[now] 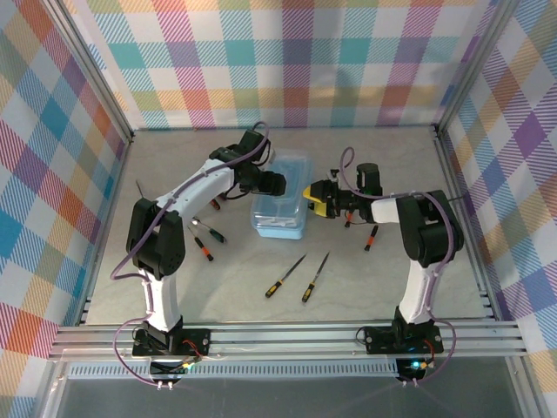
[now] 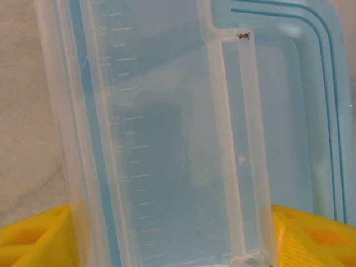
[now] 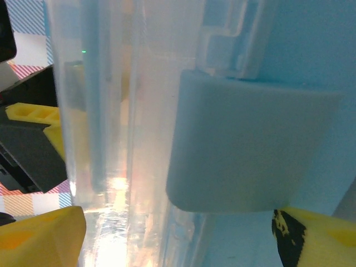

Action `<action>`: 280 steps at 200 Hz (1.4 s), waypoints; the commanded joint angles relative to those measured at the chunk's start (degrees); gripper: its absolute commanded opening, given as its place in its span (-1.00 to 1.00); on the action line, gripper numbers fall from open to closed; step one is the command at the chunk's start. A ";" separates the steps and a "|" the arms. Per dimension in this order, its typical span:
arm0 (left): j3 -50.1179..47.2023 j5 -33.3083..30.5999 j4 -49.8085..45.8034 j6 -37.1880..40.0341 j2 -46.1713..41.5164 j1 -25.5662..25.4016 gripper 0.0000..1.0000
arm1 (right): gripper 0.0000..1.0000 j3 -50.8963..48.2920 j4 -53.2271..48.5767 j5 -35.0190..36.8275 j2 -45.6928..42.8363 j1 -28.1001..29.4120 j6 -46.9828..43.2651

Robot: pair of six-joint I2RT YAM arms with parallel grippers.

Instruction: Pack the tool kit

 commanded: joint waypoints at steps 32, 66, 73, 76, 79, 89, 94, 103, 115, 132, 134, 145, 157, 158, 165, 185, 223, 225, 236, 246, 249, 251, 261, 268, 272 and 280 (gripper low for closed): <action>-2.53 2.82 -6.30 4.79 3.23 0.17 0.01 | 0.73 5.02 8.86 -3.30 6.60 -0.52 3.95; -1.23 1.04 -8.34 5.83 4.46 0.08 0.00 | 0.70 8.20 8.80 -4.40 8.52 -0.77 4.37; -0.97 0.73 -8.69 5.83 4.68 0.01 -0.01 | 0.70 7.92 10.92 -4.47 8.59 -0.95 5.57; -0.84 0.58 -8.90 5.83 4.78 -0.01 -0.01 | 0.69 7.96 11.79 -4.59 8.60 -0.98 6.15; -0.75 0.36 -9.07 5.83 4.83 -0.03 -0.02 | 0.69 7.89 12.57 -4.81 8.59 -1.00 6.68; -0.37 -0.85 -9.77 5.48 5.18 -0.25 -0.02 | 0.68 7.57 16.00 -5.38 8.72 -1.07 9.06; -0.39 -0.97 -9.90 5.48 5.18 -0.40 -0.02 | 0.67 7.45 17.39 -5.56 8.68 -1.03 10.12; -0.56 -1.41 -9.85 5.49 5.27 -0.66 -0.02 | 0.66 7.27 19.10 -5.87 8.65 -1.01 11.32; -0.23 -3.35 -10.55 4.75 5.87 -1.04 -0.03 | 0.65 6.60 21.26 -5.80 8.35 -1.09 12.44; -0.18 -4.71 -10.98 3.86 6.59 -1.40 -0.03 | 0.63 6.01 28.10 -6.14 8.85 -1.09 17.11; -0.35 -4.73 -10.91 3.73 6.65 -1.41 -0.03 | 0.63 5.92 29.07 -6.20 9.00 -1.09 17.94; -1.15 -5.16 -10.33 3.03 6.89 -1.46 -0.03 | 0.62 5.78 35.32 -6.36 9.72 -1.09 22.51; -2.04 -5.39 -9.61 2.34 7.25 -1.50 -0.04 | 0.60 5.79 42.05 -6.34 10.47 -1.15 27.71; -2.16 -5.46 -9.52 2.28 7.30 -1.50 -0.04 | 0.59 5.78 42.47 -6.29 10.49 -1.16 28.09; -2.71 -5.81 -9.20 1.85 7.56 -1.55 -0.05 | 0.57 5.65 45.55 -5.82 10.73 -1.25 30.65; -3.22 -8.79 -9.88 1.36 9.09 -1.50 -0.07 | 0.54 5.37 48.00 -5.37 8.96 -1.40 31.82; -3.44 -12.96 -11.92 0.82 11.87 -1.30 -0.14 | 0.54 4.70 48.08 -6.48 1.19 -1.27 29.78; -3.51 -13.16 -11.96 0.71 11.99 -1.32 -0.14 | 0.54 4.65 48.08 -6.46 0.96 -1.26 29.65; -3.88 -13.75 -11.91 0.35 12.45 -1.30 -0.16 | 0.53 4.80 48.08 -6.48 -0.21 -1.27 29.77; -4.14 -14.22 -11.73 0.05 12.84 -1.24 -0.17 | 0.51 4.73 48.08 -6.01 -1.34 -1.26 29.49; -4.29 -14.44 -11.72 -0.04 12.94 -1.24 -0.17 | 0.51 4.64 48.08 -5.89 -1.71 -1.26 29.52; -4.34 -14.65 -11.72 -0.10 12.96 -1.24 -0.17 | 0.51 4.63 48.08 -5.89 -1.94 -1.26 29.50; -4.70 -15.18 -11.72 -0.21 13.36 -1.24 -0.17 | 0.50 4.37 48.08 -5.23 -3.39 -1.20 29.03; -4.86 -15.74 -11.88 -0.28 13.58 -1.24 -0.17 | 0.50 4.23 48.08 -5.07 -4.33 -1.14 28.39; -5.03 -16.12 -11.89 -0.33 13.80 -1.24 -0.17 | 0.50 4.31 48.08 -5.03 -4.49 -1.19 28.68; -5.18 -16.58 -12.09 -0.37 14.17 -1.24 -0.18 | 0.49 4.67 48.08 -5.02 -4.71 -1.18 29.08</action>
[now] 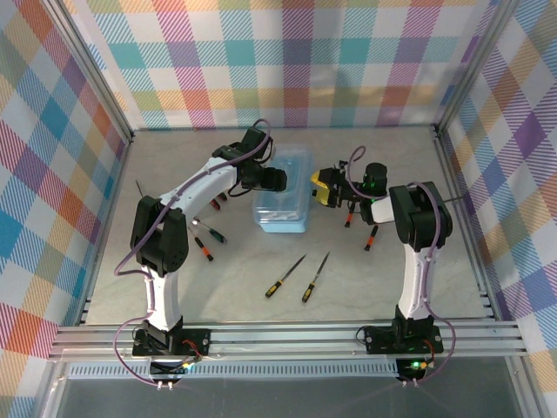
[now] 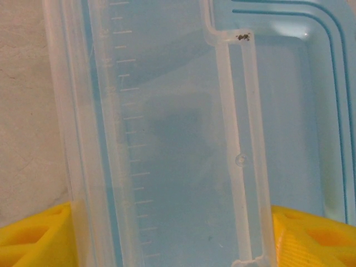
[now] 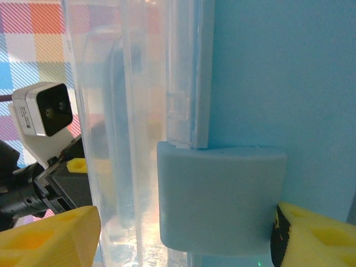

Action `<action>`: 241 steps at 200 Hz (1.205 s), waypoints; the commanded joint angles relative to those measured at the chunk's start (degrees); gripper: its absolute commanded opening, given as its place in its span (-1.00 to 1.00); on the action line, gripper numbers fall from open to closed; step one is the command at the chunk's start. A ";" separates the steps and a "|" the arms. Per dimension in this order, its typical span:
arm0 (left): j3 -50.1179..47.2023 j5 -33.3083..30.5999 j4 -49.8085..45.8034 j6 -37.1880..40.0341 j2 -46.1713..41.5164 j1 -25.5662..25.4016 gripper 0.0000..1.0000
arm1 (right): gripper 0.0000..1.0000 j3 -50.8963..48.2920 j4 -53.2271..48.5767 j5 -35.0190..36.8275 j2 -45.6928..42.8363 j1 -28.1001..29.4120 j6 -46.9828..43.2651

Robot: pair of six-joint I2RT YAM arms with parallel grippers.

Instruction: Pack the tool kit

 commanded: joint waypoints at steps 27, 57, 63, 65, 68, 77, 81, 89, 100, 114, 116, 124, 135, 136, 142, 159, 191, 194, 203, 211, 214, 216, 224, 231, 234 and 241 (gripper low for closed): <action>-7.72 -15.35 -13.18 1.47 11.42 -0.56 -0.23 | 0.48 3.21 16.70 -4.70 -14.47 1.63 0.03; -8.18 -17.96 -13.95 1.81 11.86 -0.63 -0.26 | 0.47 3.24 16.71 -4.27 -16.45 1.60 0.27; -8.30 -18.45 -14.01 1.90 11.89 -0.56 -0.27 | 0.47 3.15 16.73 -4.13 -16.90 1.59 0.10; -8.35 -18.64 -14.02 1.97 11.98 -0.60 -0.27 | 0.47 3.13 16.73 -4.03 -17.02 1.59 0.11; -8.39 -18.83 -14.01 1.99 12.01 -0.61 -0.28 | 0.47 3.15 16.76 -4.02 -17.24 1.64 0.10; -8.57 -18.85 -14.17 1.99 12.21 -0.56 -0.29 | 0.47 3.23 16.76 -4.28 -17.75 1.56 0.03; -8.59 -18.89 -14.25 1.99 12.28 -0.56 -0.29 | 0.47 3.19 16.73 -4.23 -18.03 1.56 0.03; -8.60 -18.90 -14.32 1.92 12.43 -0.55 -0.30 | 0.47 3.21 16.70 -4.47 -18.59 1.39 0.00; -8.96 -19.08 -14.14 1.90 12.28 -0.56 -0.32 | 0.48 3.04 16.70 -4.70 -19.37 1.21 -0.22; -8.79 -18.68 -14.32 1.82 11.67 -0.60 -0.33 | 0.45 4.08 16.61 -5.50 -17.60 0.67 1.69; -8.84 -18.65 -14.25 1.82 11.49 -0.64 -0.33 | 0.45 4.26 16.61 -5.56 -17.11 0.57 2.09; -8.71 -18.57 -14.29 1.82 10.90 -0.74 -0.32 | 0.43 4.23 15.23 -5.03 -15.70 0.06 2.45; -7.90 -18.26 -14.80 1.82 10.37 -0.74 -0.33 | 0.42 2.58 10.63 -3.67 -15.02 -1.33 0.11; -7.77 -18.19 -14.89 1.82 10.33 -0.74 -0.33 | 0.42 2.58 10.63 -3.67 -15.02 -1.33 0.11; -6.99 -17.80 -15.13 1.82 10.05 -0.82 -0.33 | 0.44 0.96 8.08 -2.22 -15.37 -2.30 -1.42; -4.64 -16.74 -15.95 1.71 9.45 -1.22 -0.32 | 0.40 -1.53 -8.61 0.56 -17.79 -4.14 -12.07; -0.94 -17.47 -17.06 0.76 8.29 -1.26 -0.26 | 0.43 0.26 -18.34 -1.36 -19.66 -4.33 -19.07; -0.52 -17.62 -17.27 0.69 8.15 -1.26 -0.26 | 0.42 0.84 -20.52 -1.29 -20.08 -4.46 -19.86; 0.76 -17.78 -18.12 0.42 7.75 -1.26 -0.25 | 0.42 2.61 -28.26 -0.62 -22.33 -4.60 -23.99; 1.24 -17.38 -18.28 0.32 6.92 -1.26 -0.24 | 0.45 3.49 -36.30 1.16 -25.36 -4.52 -28.92; 1.25 -17.26 -18.12 0.28 6.55 -1.26 -0.24 | 0.46 3.96 -39.99 2.34 -26.51 -4.51 -31.19; 1.25 -17.18 -18.05 0.25 6.36 -1.20 -0.23 | 0.46 4.32 -42.08 3.04 -27.38 -4.51 -32.50; 1.48 -17.24 -18.05 0.16 5.46 -1.18 -0.22 | 0.47 5.97 -50.58 6.07 -30.03 -4.58 -37.61; 1.60 -17.11 -17.98 0.23 4.54 -1.09 -0.21 | 0.48 7.81 -56.37 8.67 -31.74 -4.52 -41.32; 1.72 -17.00 -17.90 0.36 4.17 -1.09 -0.20 | 0.49 8.51 -58.83 9.85 -32.34 -4.50 -42.63; 1.87 -16.88 -17.90 0.48 3.33 -1.02 -0.18 | 0.51 10.00 -63.56 12.08 -33.61 -4.48 -44.94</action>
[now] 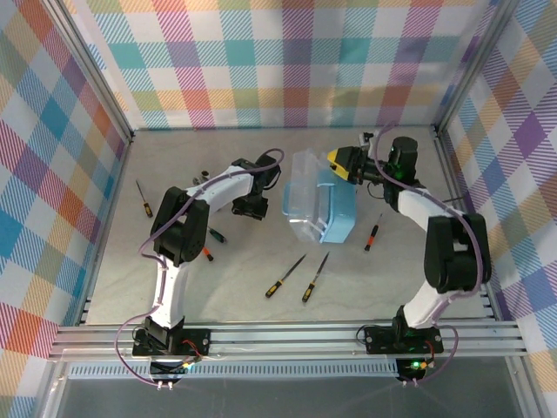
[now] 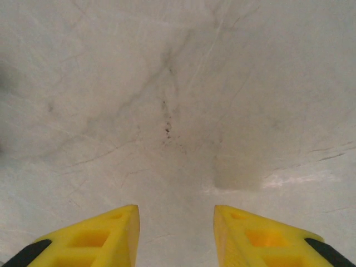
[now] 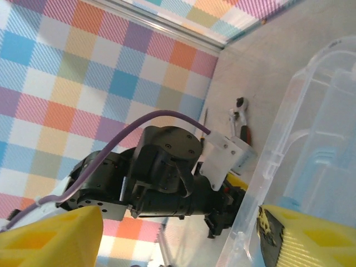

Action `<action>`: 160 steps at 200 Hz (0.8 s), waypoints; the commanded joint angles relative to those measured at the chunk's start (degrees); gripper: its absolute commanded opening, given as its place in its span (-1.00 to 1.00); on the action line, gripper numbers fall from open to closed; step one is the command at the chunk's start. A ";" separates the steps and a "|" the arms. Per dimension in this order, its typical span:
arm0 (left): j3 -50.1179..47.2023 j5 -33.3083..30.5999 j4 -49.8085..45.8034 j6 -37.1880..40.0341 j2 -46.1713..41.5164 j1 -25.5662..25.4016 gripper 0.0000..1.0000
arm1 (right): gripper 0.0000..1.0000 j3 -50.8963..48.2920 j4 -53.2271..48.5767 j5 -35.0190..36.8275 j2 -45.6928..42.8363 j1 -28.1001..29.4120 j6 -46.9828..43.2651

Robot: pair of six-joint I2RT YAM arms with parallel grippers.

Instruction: Pack the tool kit

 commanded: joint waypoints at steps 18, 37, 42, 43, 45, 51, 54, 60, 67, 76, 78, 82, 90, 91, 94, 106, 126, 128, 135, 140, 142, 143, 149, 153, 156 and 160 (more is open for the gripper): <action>3.85 1.29 -3.31 0.24 -6.41 0.60 -0.12 | 0.56 9.65 -36.71 15.91 -9.16 0.41 -20.96; 5.24 3.27 -3.78 0.35 -8.17 0.66 -0.08 | 0.57 11.82 -45.64 24.41 -10.80 0.78 -23.35; 5.57 3.76 -3.93 0.35 -8.65 0.64 -0.06 | 0.58 12.39 -48.05 27.27 -11.19 1.11 -24.07; 5.65 3.90 -3.96 0.35 -8.74 0.62 -0.06 | 0.58 12.49 -48.53 27.86 -11.23 1.17 -24.18; 5.78 4.05 -4.01 0.35 -9.03 0.62 -0.05 | 0.59 12.80 -49.59 29.56 -11.30 1.34 -24.57; 5.97 4.43 -3.97 0.30 -9.83 0.60 -0.02 | 0.63 13.53 -52.56 33.90 -11.64 1.92 -25.46; 6.01 4.55 -3.95 0.22 -10.22 0.68 -0.01 | 0.64 13.87 -53.97 35.98 -11.78 2.18 -25.88; 6.03 5.00 -3.74 -0.05 -11.18 0.60 0.02 | 0.66 14.34 -56.30 38.75 -11.82 2.49 -26.76; 6.00 6.12 -3.26 -0.53 -12.32 0.60 0.08 | 0.68 14.57 -58.68 40.48 -11.86 2.93 -27.84; 5.68 8.39 -2.25 -1.13 -13.97 0.60 0.19 | 0.71 13.96 -60.90 43.00 -12.44 3.75 -29.16; 5.54 8.97 -2.02 -1.27 -14.29 0.53 0.21 | 0.72 13.89 -61.32 43.86 -12.64 4.07 -29.46; 5.43 10.07 -1.58 -1.53 -15.04 0.51 0.24 | 0.74 13.39 -61.89 44.91 -13.17 4.54 -29.98; 5.02 12.20 -0.59 -2.08 -16.32 0.29 0.32 | 0.77 12.01 -62.62 46.60 -14.20 5.28 -30.78; 4.98 12.51 -0.49 -2.14 -16.49 0.27 0.33 | 0.77 11.61 -62.67 46.60 -14.32 5.36 -30.83; 4.86 13.27 -0.01 -2.38 -16.89 0.18 0.37 | 0.79 11.35 -62.84 47.01 -14.65 5.55 -30.92; 3.97 16.49 2.13 -3.56 -18.66 -0.23 0.54 | 0.81 9.34 -63.44 47.13 -15.98 6.32 -31.71; 2.83 22.51 6.07 -5.60 -20.25 -1.10 0.93 | 0.82 6.92 -64.43 47.17 -16.76 8.16 -32.93; 2.83 22.87 6.37 -5.75 -20.26 -1.21 0.95 | 0.82 6.64 -64.46 46.98 -16.80 8.28 -32.97; 3.07 23.85 7.12 -6.33 -20.26 -1.67 0.99 | 0.82 6.02 -64.47 46.67 -16.74 8.87 -33.18; 3.30 24.14 7.73 -6.78 -20.19 -2.05 0.99 | 0.82 5.56 -64.51 46.84 -16.72 9.31 -33.37; 3.34 24.25 7.95 -6.90 -20.11 -2.11 0.99 | 0.82 5.38 -64.71 46.94 -16.72 9.44 -33.46; 3.39 24.34 8.09 -7.01 -20.05 -2.21 0.99 | 0.81 5.34 -64.72 47.01 -16.72 9.51 -33.53; 3.53 24.68 8.86 -7.56 -19.77 -2.59 0.99 | 0.81 4.96 -64.98 47.25 -16.72 9.87 -33.61; 3.58 24.88 9.36 -7.84 -19.55 -2.77 0.99 | 0.81 4.65 -65.01 47.26 -16.72 10.01 -33.60; 3.68 24.89 9.63 -8.10 -19.26 -2.97 0.99 | 0.81 4.37 -64.94 47.26 -16.72 10.05 -33.56; 3.98 25.02 9.80 -8.23 -18.83 -3.23 0.99 | 0.81 4.08 -64.91 47.46 -16.72 10.08 -33.52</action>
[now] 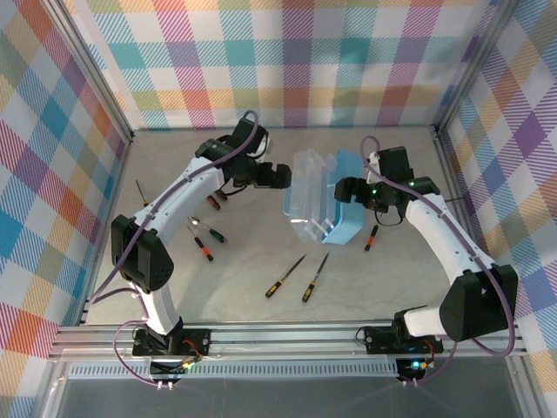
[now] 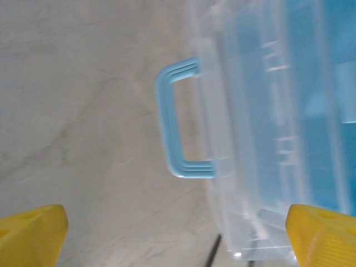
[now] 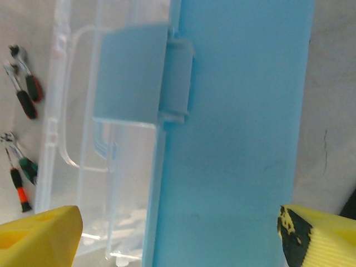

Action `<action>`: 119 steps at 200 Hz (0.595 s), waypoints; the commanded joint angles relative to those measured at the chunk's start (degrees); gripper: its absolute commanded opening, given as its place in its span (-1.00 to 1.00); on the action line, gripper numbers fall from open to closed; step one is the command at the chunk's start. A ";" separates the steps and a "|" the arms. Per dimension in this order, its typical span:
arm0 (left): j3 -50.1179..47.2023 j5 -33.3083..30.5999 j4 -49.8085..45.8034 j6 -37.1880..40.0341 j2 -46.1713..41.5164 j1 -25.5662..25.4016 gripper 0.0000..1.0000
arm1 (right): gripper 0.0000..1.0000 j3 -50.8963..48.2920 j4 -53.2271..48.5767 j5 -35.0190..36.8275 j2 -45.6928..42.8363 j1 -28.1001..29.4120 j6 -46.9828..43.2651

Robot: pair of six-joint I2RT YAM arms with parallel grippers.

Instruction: Pack the tool kit

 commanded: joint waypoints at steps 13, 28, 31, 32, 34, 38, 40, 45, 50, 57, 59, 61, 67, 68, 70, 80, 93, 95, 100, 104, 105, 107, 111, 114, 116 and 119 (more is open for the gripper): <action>0.95 4.88 3.97 -3.30 2.52 -2.66 0.99 | 0.80 -2.59 -2.41 2.09 -1.24 1.03 -2.26; 2.04 4.87 3.81 -3.42 4.73 -3.68 0.99 | 0.79 -3.91 -1.92 2.18 -1.66 1.00 -2.11; 2.45 4.47 3.56 -3.37 5.25 -3.90 0.99 | 0.78 -4.08 -1.92 2.10 -1.63 1.08 -2.16; 2.55 4.36 3.37 -3.31 5.46 -3.98 0.99 | 0.78 -4.12 -1.92 2.14 -1.62 1.07 -2.17; 2.89 4.12 3.12 -3.19 5.80 -4.09 0.99 | 0.78 -4.16 -1.97 2.21 -1.62 1.10 -2.21; 3.51 3.79 2.63 -2.92 6.41 -4.36 0.99 | 0.78 -4.23 -2.22 2.45 -1.63 1.14 -2.18; 3.77 3.74 2.36 -2.84 6.78 -4.47 0.99 | 0.77 -4.30 -2.33 2.62 -1.62 1.10 -2.19; 4.27 3.63 2.08 -2.66 7.44 -4.71 0.99 | 0.77 -4.34 -2.53 2.83 -1.69 1.14 -2.18; 4.48 3.62 2.09 -2.64 8.04 -4.87 0.99 | 0.77 -4.56 -2.48 2.88 -1.84 1.14 -2.30; 4.42 3.70 2.40 -2.69 8.74 -5.03 0.99 | 0.76 -4.90 -2.45 3.32 -2.17 1.06 -2.36; 4.35 3.83 2.53 -2.70 8.86 -5.04 0.99 | 0.76 -4.93 -2.45 3.54 -2.29 1.06 -2.41; 4.33 3.88 2.66 -2.79 9.04 -5.04 0.99 | 0.76 -4.98 -2.45 3.75 -2.45 1.10 -2.30; 4.20 4.15 2.95 -3.01 9.46 -5.10 0.99 | 0.75 -5.29 -2.25 4.33 -2.86 1.10 -2.23; 4.26 4.20 2.98 -3.00 9.55 -5.11 0.99 | 0.75 -5.34 -2.22 4.40 -2.90 1.08 -2.20; 4.18 4.19 3.06 -3.17 9.63 -5.12 0.99 | 0.75 -5.39 -2.13 4.44 -3.04 1.10 -2.22; 4.07 4.69 3.47 -3.51 10.03 -5.12 0.99 | 0.75 -5.68 -1.79 4.04 -3.14 1.05 -2.27; 3.72 4.79 4.38 -3.61 10.22 -5.43 0.99 | 0.74 -5.38 -1.63 3.62 -2.13 1.11 -2.44; 3.69 4.72 4.45 -3.61 10.20 -5.46 0.99 | 0.74 -5.36 -1.46 3.51 -1.85 1.09 -2.45; 3.70 4.73 4.58 -3.68 10.33 -5.52 0.99 | 0.74 -5.41 -1.16 3.49 -1.36 1.06 -2.45; 3.78 4.81 4.66 -3.67 10.50 -5.56 0.99 | 0.73 -5.42 -0.86 3.43 -0.99 1.09 -2.37; 3.79 4.79 4.67 -3.69 10.59 -5.56 0.99 | 0.73 -5.44 -0.78 3.37 -0.87 1.12 -2.36; 3.86 4.91 4.65 -3.70 10.71 -5.56 0.99 | 0.73 -5.48 -0.67 3.22 -0.66 1.07 -2.37; 3.97 4.94 4.59 -3.83 10.96 -5.56 0.99 | 0.71 -5.54 -0.46 3.00 -0.29 1.07 -2.39; 4.00 4.94 4.59 -3.89 11.10 -5.63 0.99 | 0.70 -5.55 -0.33 2.91 -0.12 1.12 -2.36; 4.05 5.02 4.59 -3.95 11.16 -5.65 0.99 | 0.69 -5.49 -0.23 2.82 0.05 1.07 -2.33; 4.06 5.14 4.61 -4.03 11.33 -5.65 0.99 | 0.68 -5.58 0.08 2.79 0.19 1.09 -2.33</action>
